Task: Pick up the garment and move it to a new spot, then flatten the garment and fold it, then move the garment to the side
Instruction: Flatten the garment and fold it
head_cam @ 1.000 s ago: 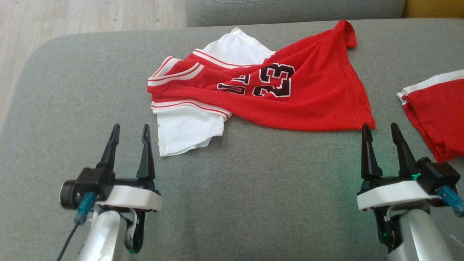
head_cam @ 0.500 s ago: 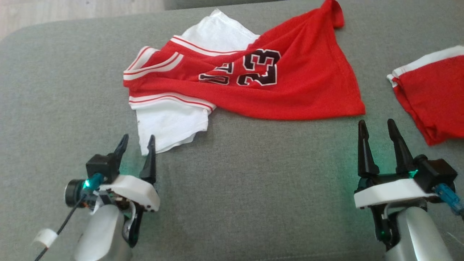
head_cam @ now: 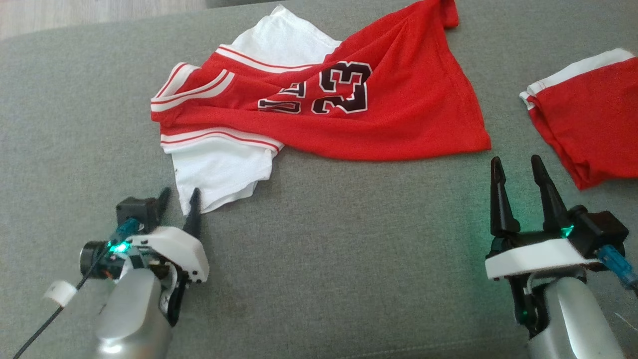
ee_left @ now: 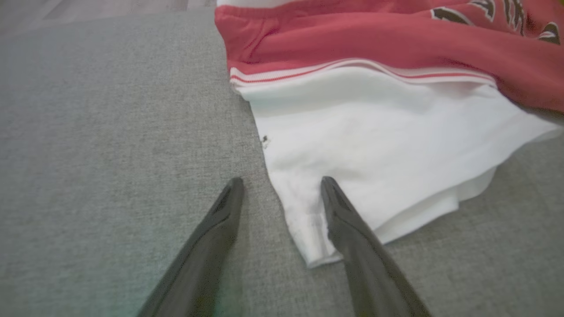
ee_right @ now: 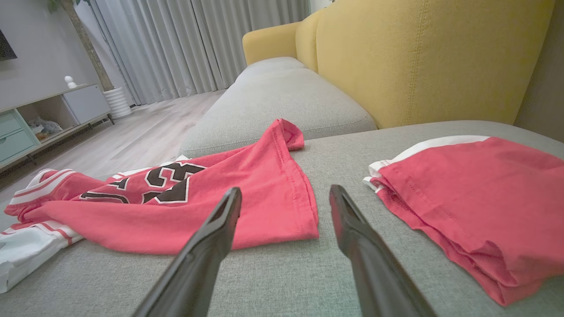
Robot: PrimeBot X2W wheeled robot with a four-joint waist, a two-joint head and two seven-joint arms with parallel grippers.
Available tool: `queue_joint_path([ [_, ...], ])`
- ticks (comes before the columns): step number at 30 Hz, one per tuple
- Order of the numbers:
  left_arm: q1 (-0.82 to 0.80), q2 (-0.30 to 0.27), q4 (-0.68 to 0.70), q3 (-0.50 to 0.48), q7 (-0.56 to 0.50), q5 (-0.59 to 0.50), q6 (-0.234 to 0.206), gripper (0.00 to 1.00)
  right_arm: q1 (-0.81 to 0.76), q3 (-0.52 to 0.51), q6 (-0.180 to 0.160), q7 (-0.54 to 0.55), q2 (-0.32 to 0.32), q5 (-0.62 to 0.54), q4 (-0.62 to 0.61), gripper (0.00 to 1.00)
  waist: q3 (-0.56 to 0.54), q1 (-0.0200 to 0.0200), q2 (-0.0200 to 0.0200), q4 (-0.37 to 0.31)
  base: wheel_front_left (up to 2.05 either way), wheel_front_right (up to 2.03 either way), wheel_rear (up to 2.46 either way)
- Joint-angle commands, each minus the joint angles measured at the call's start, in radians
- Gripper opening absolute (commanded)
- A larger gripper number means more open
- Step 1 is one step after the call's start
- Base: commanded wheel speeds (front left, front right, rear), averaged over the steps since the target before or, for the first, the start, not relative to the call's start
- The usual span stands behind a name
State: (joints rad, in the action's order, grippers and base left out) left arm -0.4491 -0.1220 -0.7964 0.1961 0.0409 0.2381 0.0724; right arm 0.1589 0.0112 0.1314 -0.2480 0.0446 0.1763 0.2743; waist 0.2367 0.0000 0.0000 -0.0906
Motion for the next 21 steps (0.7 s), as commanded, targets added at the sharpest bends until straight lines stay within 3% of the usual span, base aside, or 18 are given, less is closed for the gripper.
queue_joint_path([
  [1, 0.007, -0.022, -0.023, -0.005, -0.035, 0.006, 0.011, 0.00, 0.026, 0.018, -0.001, -0.014, 0.006, 0.008, -0.030, 1.00, -0.004, 0.0000, 0.0000, 0.000, 0.00, 0.00, 0.00],
  [6, 0.019, -0.017, -0.022, 0.038, -0.007, -0.017, 0.020, 0.00, 0.025, 0.018, -0.001, -0.014, 0.006, 0.010, -0.025, 1.00, -0.030, 0.0000, 0.0000, 0.003, 0.00, 0.00, 0.00],
  [11, 0.022, -0.002, 0.033, 0.007, 0.125, 0.014, 0.003, 0.00, 0.020, 0.010, -0.001, -0.014, 0.006, 0.003, -0.016, 1.00, -0.062, 0.0000, 0.0000, 0.018, 0.00, 0.00, 0.00],
  [15, 0.020, 0.006, 0.124, -0.012, 0.202, 0.025, -0.005, 0.00, 0.036, -0.019, -0.001, -0.009, 0.006, -0.003, 0.020, 1.00, -0.074, 0.0000, 0.0000, 0.042, 0.00, 0.00, 0.00],
  [21, 0.047, 0.015, 0.290, -0.021, 0.220, 0.018, -0.007, 0.00, 0.136, -0.118, -0.001, 0.087, 0.006, -0.051, 0.139, 1.00, -0.067, 0.0000, 0.0000, 0.081, 0.00, 0.00, 0.00],
])
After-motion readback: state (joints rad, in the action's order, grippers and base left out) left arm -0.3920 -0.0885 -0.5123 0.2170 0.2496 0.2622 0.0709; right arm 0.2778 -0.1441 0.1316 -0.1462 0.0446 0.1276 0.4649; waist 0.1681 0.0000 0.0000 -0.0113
